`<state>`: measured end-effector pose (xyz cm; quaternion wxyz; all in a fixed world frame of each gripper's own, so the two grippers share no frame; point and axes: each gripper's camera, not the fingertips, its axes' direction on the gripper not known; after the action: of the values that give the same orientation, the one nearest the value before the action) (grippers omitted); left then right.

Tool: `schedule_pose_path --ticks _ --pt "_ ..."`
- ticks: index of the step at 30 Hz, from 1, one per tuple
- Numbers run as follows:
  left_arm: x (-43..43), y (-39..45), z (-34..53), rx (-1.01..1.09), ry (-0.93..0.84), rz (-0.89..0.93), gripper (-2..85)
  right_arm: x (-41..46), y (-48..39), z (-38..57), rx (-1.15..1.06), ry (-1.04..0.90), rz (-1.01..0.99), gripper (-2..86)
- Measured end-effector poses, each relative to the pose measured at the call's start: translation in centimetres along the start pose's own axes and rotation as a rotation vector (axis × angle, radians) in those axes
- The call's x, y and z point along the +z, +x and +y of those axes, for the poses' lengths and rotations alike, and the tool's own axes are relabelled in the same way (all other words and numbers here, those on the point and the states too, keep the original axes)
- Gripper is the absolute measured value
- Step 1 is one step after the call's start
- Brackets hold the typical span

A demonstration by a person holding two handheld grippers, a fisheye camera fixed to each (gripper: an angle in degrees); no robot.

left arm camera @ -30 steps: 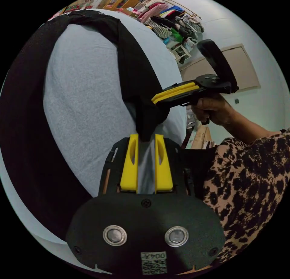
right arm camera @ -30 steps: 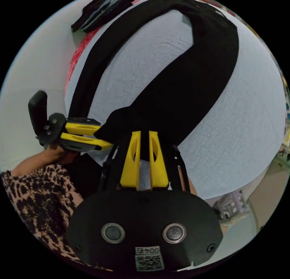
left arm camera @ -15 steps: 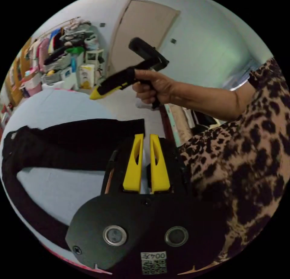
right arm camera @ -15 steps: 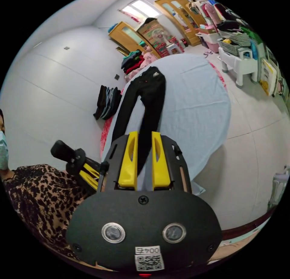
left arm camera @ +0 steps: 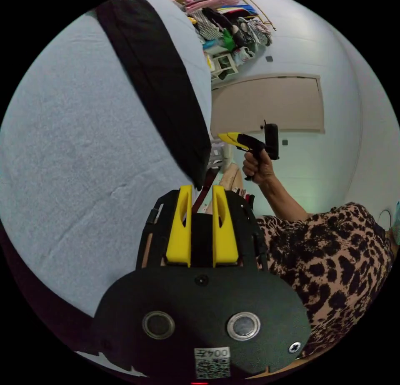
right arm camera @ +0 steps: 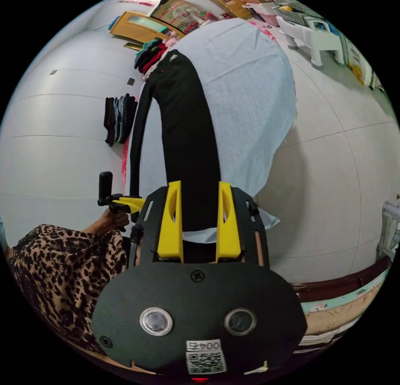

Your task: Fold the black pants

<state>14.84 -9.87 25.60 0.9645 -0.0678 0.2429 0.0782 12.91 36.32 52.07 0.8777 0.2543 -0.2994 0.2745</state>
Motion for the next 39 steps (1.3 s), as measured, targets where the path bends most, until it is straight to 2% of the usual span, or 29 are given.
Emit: schedule_pose_path --ticks 13,16,22,32,36,39 --pt "2.7 -4.2 -2.4 -0.103 0.008 0.098 8.4 5.8 2.5 1.4 -0.017 -0.121 0.100 10.8" --pt "2.0 -5.9 -1.8 -0.129 0.035 0.165 8.0 5.8 2.2 1.6 0.003 -0.110 0.095 8.4" --pt "0.6 -7.8 0.1 -0.122 0.100 0.220 7.4 5.8 0.4 1.9 -0.033 -0.145 0.210 3.7" --pt "-1.7 -10.5 4.6 -0.104 0.167 0.358 9.8 2.9 -1.9 1.4 -0.027 -0.056 -0.090 2.8" --pt "-2.1 -12.1 6.7 -0.147 0.236 0.473 12.0 2.9 -1.6 1.3 -0.018 -0.063 -0.157 2.9" --pt "-2.2 -13.0 7.6 -0.187 0.252 0.471 12.3 2.8 -1.1 1.0 -0.003 -0.075 -0.194 2.9"
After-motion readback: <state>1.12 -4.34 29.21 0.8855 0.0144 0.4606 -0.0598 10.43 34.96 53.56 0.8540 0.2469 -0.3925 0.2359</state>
